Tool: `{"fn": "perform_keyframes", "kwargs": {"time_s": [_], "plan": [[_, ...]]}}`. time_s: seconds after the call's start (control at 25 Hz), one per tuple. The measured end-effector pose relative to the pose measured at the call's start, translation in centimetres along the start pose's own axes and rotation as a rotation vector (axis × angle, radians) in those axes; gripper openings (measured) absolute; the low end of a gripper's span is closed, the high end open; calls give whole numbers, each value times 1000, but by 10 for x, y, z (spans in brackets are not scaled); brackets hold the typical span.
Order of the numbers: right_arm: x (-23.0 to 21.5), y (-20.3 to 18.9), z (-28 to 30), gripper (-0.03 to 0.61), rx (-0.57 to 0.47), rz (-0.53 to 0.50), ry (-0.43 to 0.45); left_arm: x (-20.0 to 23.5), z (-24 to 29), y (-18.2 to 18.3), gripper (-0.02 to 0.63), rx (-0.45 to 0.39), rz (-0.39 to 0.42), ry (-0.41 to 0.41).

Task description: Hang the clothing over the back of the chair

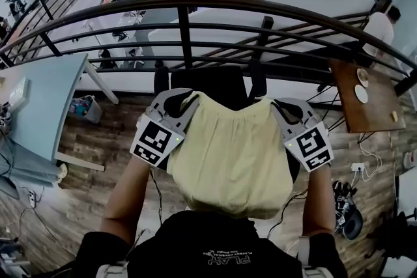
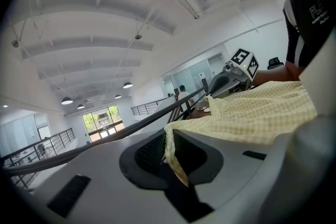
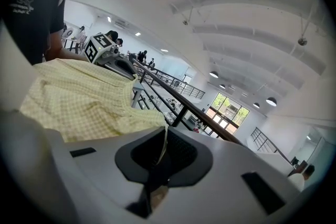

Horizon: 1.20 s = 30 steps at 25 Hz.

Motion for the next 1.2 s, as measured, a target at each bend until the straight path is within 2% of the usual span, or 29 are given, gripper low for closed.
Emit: {"fn": "perform_keyframes", "kwargs": {"time_s": [0.16, 0.24, 0.28, 0.44, 0.76, 1.0, 1.2], "plan": [[5, -5, 1, 40, 22, 10, 68, 1, -4, -6, 82, 19, -40, -20], [7, -7, 0, 126, 42, 13, 88, 1, -7, -8, 109, 33, -60, -25], [7, -8, 0, 138, 49, 18, 91, 2, -9, -10, 125, 40, -76, -29], [5, -5, -4, 138, 43, 23, 73, 5, -15, -16, 151, 69, -164, -48], [1, 12, -14, 120, 10, 5, 10, 3, -26, -20, 153, 106, -221, -53], [5, 20, -19, 107, -8, -3, -28, 3, -38, -25, 149, 136, -236, -54], [8, 29, -23, 89, -51, -4, -62, 2, -40, -16, 127, 101, -209, -12]]}}
Point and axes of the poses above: the fingertips, and each gripper's own axes: z forward along the fingers, x to its left, y out of its top, the point moved 7 cm from there along -z, backward along the fingers, and after that the axes turned 15 degrees about -x, right-handed, at the moved point
